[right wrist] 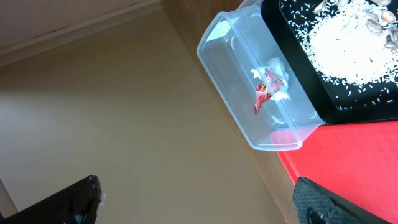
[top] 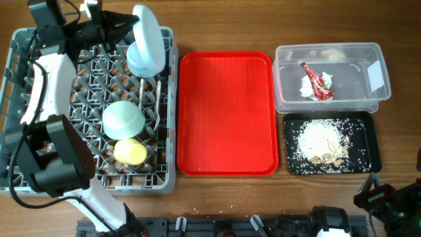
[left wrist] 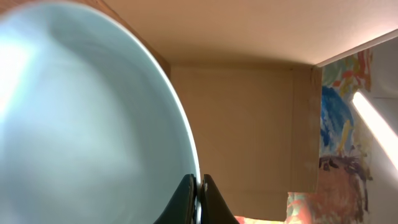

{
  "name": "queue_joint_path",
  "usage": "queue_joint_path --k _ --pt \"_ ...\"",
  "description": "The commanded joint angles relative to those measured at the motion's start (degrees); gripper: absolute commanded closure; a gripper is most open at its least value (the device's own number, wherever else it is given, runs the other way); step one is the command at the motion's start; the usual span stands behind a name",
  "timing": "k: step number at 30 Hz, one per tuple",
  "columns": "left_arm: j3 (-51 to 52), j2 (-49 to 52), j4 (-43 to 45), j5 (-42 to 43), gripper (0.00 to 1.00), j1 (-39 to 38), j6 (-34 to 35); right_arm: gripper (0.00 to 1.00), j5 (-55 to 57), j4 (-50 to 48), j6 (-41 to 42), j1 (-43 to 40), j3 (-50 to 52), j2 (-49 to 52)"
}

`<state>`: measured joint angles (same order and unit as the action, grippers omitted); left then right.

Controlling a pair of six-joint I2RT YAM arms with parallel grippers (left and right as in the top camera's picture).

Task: Sort waste into correct bins and load items into the dishwasher rack
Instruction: 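Stand the plate upright in the rack slots and release it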

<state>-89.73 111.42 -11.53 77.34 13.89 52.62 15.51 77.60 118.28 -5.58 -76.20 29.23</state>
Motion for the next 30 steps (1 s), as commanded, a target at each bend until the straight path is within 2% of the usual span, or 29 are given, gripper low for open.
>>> queue_joint_path --k 1,16,22,25,26,27,30 --pt "-0.48 -1.79 0.39 0.33 0.96 0.66 -1.42 0.0 0.55 0.09 0.39 -0.17 0.15 -0.2" --pt "-0.48 3.04 -0.02 1.18 0.96 -0.5 -4.83 0.01 0.55 0.09 0.39 -0.15 0.15 -0.22" --pt "-0.48 5.95 -0.28 0.96 0.81 -0.5 -10.45 0.0 0.55 0.09 0.42 -0.17 0.15 -0.2" --pt "-0.46 6.45 -2.58 -2.36 0.67 -0.42 -14.23 0.0 0.55 0.09 0.39 -0.17 0.15 -0.2" --pt "-0.46 6.47 -3.82 -4.09 0.57 -0.24 -15.72 0.0 0.55 0.09 0.42 -0.17 0.15 -0.2" --pt "-0.46 6.45 -4.74 -5.49 0.38 -0.07 -16.52 0.0 0.55 0.09 0.39 -0.17 0.15 -0.2" --pt "-0.46 6.45 -6.19 -7.17 0.11 1.03 -17.55 0.0 0.55 0.09 0.42 -0.17 0.15 -0.2"
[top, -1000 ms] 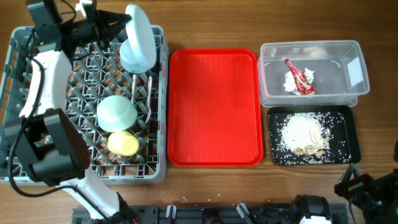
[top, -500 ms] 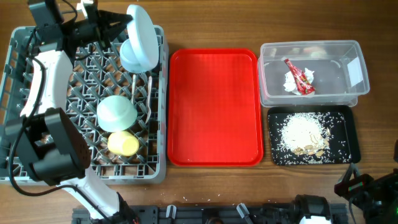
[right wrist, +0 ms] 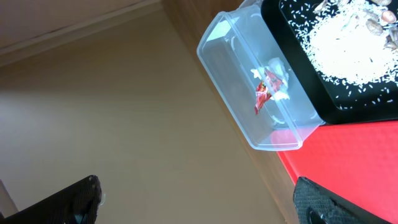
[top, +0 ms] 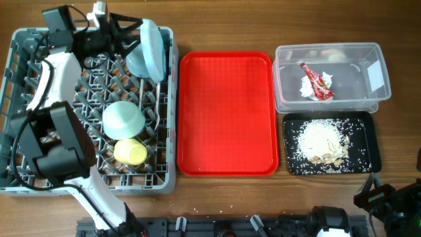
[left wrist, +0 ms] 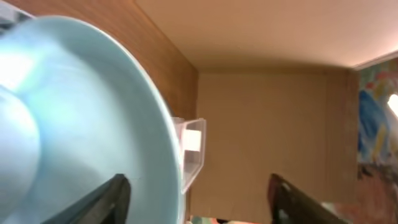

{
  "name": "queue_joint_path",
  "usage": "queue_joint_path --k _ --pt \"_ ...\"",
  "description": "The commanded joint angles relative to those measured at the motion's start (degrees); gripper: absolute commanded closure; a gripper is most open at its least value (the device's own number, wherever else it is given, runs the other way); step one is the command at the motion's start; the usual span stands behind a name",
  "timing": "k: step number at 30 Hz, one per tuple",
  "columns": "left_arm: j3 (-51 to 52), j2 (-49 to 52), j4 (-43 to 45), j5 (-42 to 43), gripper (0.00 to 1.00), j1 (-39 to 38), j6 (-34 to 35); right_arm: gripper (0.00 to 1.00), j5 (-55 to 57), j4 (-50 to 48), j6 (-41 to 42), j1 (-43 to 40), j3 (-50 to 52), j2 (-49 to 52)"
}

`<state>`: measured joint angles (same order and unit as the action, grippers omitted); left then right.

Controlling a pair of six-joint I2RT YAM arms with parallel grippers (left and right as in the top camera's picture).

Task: Sort waste into correct bins and load items into the dishwasher rack
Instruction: 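Stand the plate upright in the rack slots and release it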

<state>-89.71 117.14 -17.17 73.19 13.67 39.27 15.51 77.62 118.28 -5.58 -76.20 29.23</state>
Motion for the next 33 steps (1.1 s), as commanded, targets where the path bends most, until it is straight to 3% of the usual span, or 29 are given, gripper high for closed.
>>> queue_joint_path --k 1,2,15,19,21,24,33 --pt "-0.5 0.72 -0.55 -3.02 0.07 1.57 -4.2 0.0 0.55 0.07 0.42 -0.17 0.15 -0.2" --pt "-0.5 0.72 -0.55 -2.99 0.01 2.4 -4.15 0.0 0.55 0.07 0.39 -0.17 0.15 -0.2" --pt "-0.5 -4.28 -8.59 0.22 0.0 7.72 -4.57 0.0 0.55 0.07 0.39 -0.17 0.15 -0.2" --pt "-0.5 -11.26 -17.99 -4.22 0.01 7.72 -11.02 0.0 0.55 0.07 0.39 -0.15 0.15 -0.2" --pt "-0.5 -15.5 -24.87 -11.3 0.0 7.69 -15.23 0.0 0.55 0.07 0.39 -0.15 0.15 -0.2" --pt "-0.5 -21.92 -31.56 -20.96 0.0 6.6 -16.17 0.0 0.55 0.07 0.37 -0.17 0.15 -0.2" --pt "-0.5 -26.27 -32.68 -23.37 0.0 3.8 -16.17 0.0 0.55 0.07 0.39 -0.17 0.15 -0.2"
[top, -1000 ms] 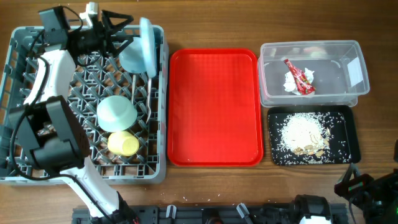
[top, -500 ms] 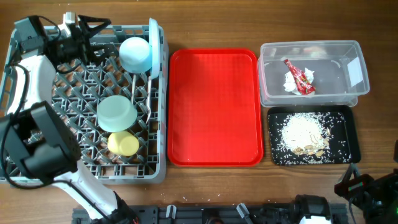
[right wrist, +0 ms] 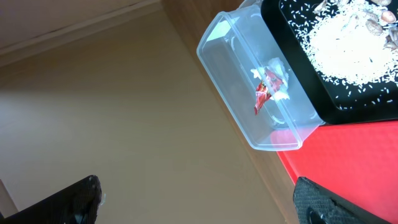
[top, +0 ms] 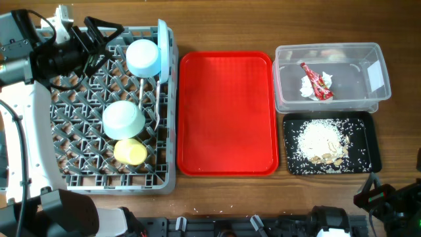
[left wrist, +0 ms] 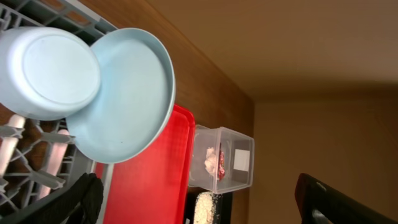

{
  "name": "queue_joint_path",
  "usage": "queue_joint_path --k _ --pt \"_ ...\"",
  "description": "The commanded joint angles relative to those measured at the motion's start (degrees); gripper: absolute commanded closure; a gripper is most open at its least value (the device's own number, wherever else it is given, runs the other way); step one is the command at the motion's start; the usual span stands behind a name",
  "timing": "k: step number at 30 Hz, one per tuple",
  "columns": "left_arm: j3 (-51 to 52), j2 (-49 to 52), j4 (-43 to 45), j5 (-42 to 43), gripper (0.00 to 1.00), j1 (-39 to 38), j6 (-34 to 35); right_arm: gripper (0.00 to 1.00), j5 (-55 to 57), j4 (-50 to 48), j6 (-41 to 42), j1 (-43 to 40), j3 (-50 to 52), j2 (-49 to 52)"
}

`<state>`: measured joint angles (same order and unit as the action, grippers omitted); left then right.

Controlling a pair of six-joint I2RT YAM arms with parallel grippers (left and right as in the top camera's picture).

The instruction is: Sort waste into correct bins and load items into the dishwasher rack

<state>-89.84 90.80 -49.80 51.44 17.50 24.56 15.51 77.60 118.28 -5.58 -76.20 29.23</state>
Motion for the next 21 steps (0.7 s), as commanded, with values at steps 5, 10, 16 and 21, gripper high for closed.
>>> queue_joint_path --k 5,10,16,21 --pt "-0.37 0.07 0.0 -1.62 0.0 -0.02 -1.44 0.0 0.55 0.11 0.39 -0.17 0.15 -0.2" --pt "-0.37 0.07 0.0 -1.62 0.0 -0.02 -1.46 0.0 0.55 0.09 0.42 -0.15 0.15 -0.2" --pt "-0.37 0.07 0.0 -1.62 0.0 -0.02 -1.46 0.0 0.55 0.09 0.42 -0.17 0.15 -0.2" --pt "-0.37 0.07 0.0 -1.64 0.0 -0.02 -1.46 0.0 0.55 0.57 0.37 -0.17 0.15 -0.2"
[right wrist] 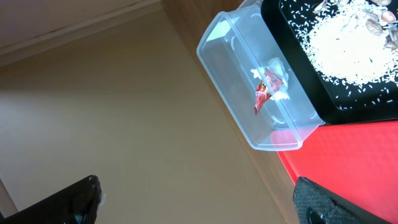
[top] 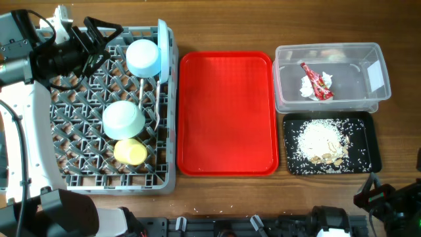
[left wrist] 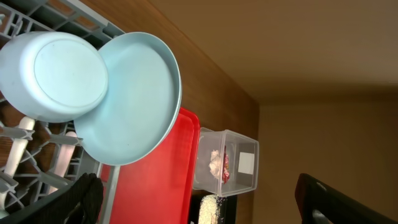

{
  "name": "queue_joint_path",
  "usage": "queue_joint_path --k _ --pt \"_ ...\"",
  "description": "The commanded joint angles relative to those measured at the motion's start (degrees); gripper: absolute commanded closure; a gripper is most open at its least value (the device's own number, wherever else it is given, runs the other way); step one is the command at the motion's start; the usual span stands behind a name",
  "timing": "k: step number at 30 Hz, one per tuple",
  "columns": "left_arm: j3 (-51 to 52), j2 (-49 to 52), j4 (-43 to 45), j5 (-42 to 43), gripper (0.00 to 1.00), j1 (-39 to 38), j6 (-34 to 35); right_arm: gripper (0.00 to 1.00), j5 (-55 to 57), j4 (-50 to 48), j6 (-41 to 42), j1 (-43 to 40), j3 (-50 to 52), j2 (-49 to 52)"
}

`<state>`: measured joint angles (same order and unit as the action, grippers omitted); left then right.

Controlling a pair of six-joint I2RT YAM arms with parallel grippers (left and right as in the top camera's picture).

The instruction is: Sort waste into correct bins and load items into the dishwasher rack

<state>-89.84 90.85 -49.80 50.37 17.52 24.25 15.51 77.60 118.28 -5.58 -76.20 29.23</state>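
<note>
A light-blue plate [top: 161, 41] [left wrist: 132, 99] stands on edge at the far right side of the grey dishwasher rack [top: 26, 112]. It leans against an upturned blue bowl [top: 143, 57] [left wrist: 54, 75]. My left gripper [top: 99, 34] [left wrist: 196, 208] is open and empty over the rack's far side, to the left of the bowl. A pale green bowl [top: 123, 118] and a yellow cup [top: 130, 152] sit upturned nearer the front. My right gripper [right wrist: 193, 205] is open and empty, low at the table's front right.
A red tray [top: 225, 113] lies in the middle. The clear bin [top: 329, 77] at the right holds a red wrapper [top: 316, 80] and crumpled tissue. A black tray [top: 331, 143] in front of it holds rice and scraps.
My left gripper has shifted very slightly, so the plate and bowl sit a little lower in the left wrist view. Nothing else differs.
My left gripper was shut on the plate's rim, holding it over the rack's far right corner. Then it was open right beside the plate, which stood lower in the rack. Later it was open farther left, and the plate stood on edge against the bowl, as now.
</note>
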Motion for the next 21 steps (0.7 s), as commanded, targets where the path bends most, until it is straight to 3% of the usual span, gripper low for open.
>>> queue_joint_path --k 1,6,9,11,14,15,17,18,21 --pt "-0.37 0.02 0.0 -0.55 0.0 -0.04 -1.16 0.0 0.55 2.16 0.39 -0.17 0.15 -0.2" --pt "-0.37 0.02 0.0 -0.55 0.0 -0.04 -1.16 0.0 -4.83 13.46 0.13 0.07 0.17 -0.22" --pt "-0.37 0.02 0.0 -0.55 0.0 -0.04 -1.16 0.0 -1.75 12.13 -8.87 1.03 0.2 -0.85" --pt "-0.37 0.02 0.0 -0.57 0.0 -0.04 -1.14 0.0 4.39 3.87 -22.21 2.62 0.57 -1.6" --pt "-0.37 0.02 0.0 -0.55 0.0 -0.04 -1.16 0.0 11.8 -29.99 -56.11 5.73 4.48 -3.5" --pt "-0.37 0.02 -0.02 -0.55 0.0 -0.04 -1.16 0.0 5.79 -46.84 -76.72 6.27 7.32 -4.31" --pt "-0.37 0.02 0.0 -0.57 0.0 -0.04 -1.14 0.0 -8.92 -63.23 -99.12 6.38 11.39 -5.33" --pt "-0.37 0.02 0.0 -0.55 0.0 -0.04 -1.14 0.0 -17.03 -67.6 -109.18 6.38 13.75 -6.03" --pt "-0.37 0.02 -0.02 -0.55 0.0 -0.04 -1.14 0.0 -29.51 -62.9 -127.38 6.38 19.21 -8.11"
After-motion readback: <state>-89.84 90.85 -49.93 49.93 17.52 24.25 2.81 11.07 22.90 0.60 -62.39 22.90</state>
